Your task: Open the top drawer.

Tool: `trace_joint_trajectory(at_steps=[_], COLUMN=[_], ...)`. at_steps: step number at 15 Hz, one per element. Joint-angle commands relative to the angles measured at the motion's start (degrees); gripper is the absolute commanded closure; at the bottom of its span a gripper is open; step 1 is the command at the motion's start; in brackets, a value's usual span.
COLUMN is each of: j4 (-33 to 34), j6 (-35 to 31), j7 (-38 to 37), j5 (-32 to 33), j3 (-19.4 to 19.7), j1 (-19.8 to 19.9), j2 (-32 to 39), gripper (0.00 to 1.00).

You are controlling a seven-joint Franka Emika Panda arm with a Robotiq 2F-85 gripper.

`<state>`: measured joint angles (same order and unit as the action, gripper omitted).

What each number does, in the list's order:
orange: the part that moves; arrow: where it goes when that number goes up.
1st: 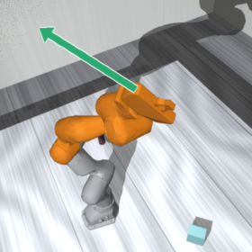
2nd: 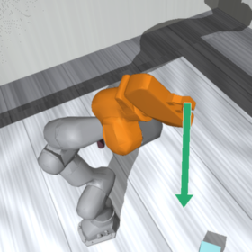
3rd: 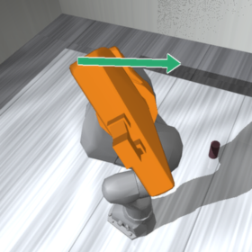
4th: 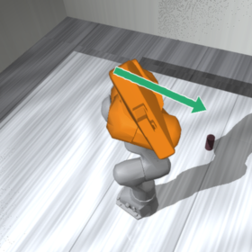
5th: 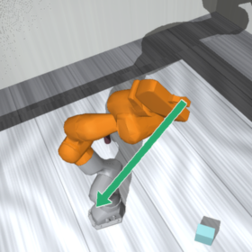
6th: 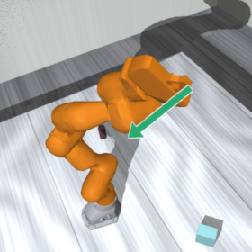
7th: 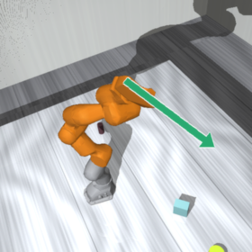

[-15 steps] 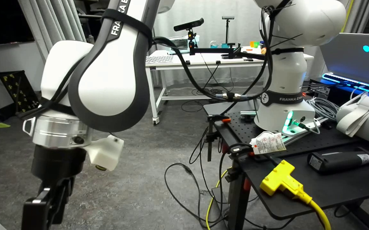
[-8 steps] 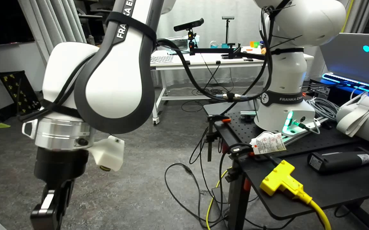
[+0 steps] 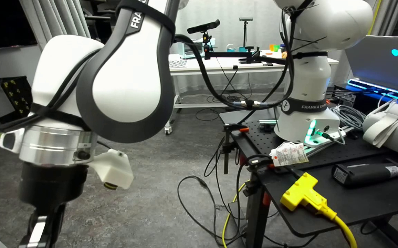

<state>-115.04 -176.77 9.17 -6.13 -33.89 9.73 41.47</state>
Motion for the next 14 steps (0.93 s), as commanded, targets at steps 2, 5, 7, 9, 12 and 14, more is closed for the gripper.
trace_joint_trajectory(at_steps=[2, 5, 7, 9, 12, 14], j4=[1.54, 2.61, 3.59, 4.54, 4.39, 3.00], j6=[1.78, 2.78, 3.90, 5.12, 6.41, 6.13], j7=[2.64, 4.47, 5.18, 5.51, 3.96, 2.05], j5=[1.31, 1.27, 1.12, 0.53, -0.15, -0.22], j3=[-2.84, -5.47, -6.14, -6.44, -3.70, -0.30], j1=[1.92, 4.17, 5.07, 6.06, 4.97, 3.21], j2=[1.41, 3.90, 5.64, 7.18, 5.87, 3.42], gripper=[1.00, 1.00, 1.00, 1.00, 1.00, 1.00])
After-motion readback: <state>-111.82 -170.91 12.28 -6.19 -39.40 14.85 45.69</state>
